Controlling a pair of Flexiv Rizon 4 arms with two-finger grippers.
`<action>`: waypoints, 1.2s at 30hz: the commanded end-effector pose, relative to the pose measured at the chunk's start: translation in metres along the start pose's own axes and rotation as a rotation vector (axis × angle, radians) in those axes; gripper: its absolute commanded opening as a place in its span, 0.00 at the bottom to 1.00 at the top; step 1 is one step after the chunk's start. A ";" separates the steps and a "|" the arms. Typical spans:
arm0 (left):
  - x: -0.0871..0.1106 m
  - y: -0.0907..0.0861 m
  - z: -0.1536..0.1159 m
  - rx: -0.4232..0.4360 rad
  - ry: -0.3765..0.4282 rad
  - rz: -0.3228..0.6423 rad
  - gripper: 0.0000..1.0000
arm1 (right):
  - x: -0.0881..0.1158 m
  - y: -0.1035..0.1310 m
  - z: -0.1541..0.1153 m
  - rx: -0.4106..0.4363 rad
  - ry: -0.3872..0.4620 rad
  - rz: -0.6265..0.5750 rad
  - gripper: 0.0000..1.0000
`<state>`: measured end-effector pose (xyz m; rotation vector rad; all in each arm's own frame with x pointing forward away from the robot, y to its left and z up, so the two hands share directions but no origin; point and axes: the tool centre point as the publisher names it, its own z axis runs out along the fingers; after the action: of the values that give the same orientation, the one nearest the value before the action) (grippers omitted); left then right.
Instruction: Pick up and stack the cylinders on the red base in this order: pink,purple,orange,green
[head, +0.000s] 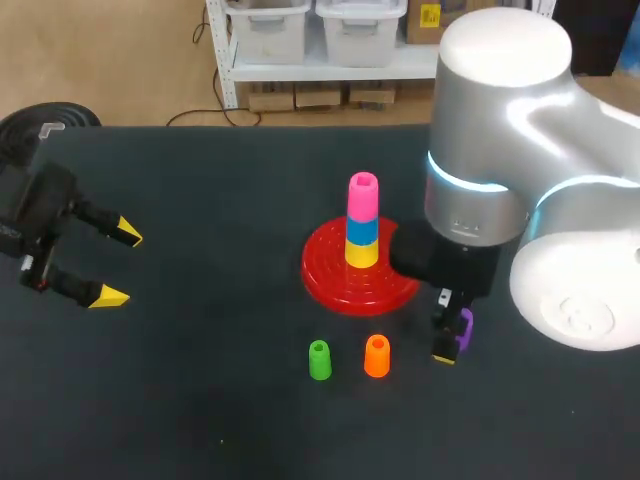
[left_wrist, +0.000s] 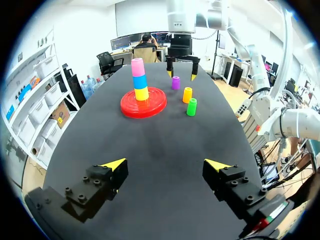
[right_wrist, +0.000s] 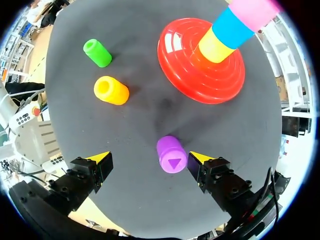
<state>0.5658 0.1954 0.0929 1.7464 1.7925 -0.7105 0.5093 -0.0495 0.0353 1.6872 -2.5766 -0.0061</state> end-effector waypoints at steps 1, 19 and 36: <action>0.001 0.000 0.000 -0.001 -0.003 0.002 1.00 | 0.000 -0.006 0.000 -0.002 0.001 0.003 1.00; 0.001 0.000 0.000 -0.001 -0.003 0.002 1.00 | 0.001 -0.011 0.014 -0.034 -0.007 0.011 1.00; 0.001 0.000 0.000 -0.001 -0.003 0.002 1.00 | 0.003 -0.010 0.020 -0.042 -0.007 0.018 1.00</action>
<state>0.5658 0.1954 0.0929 1.7464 1.7925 -0.7105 0.5163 -0.0569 0.0149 1.6516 -2.5762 -0.0647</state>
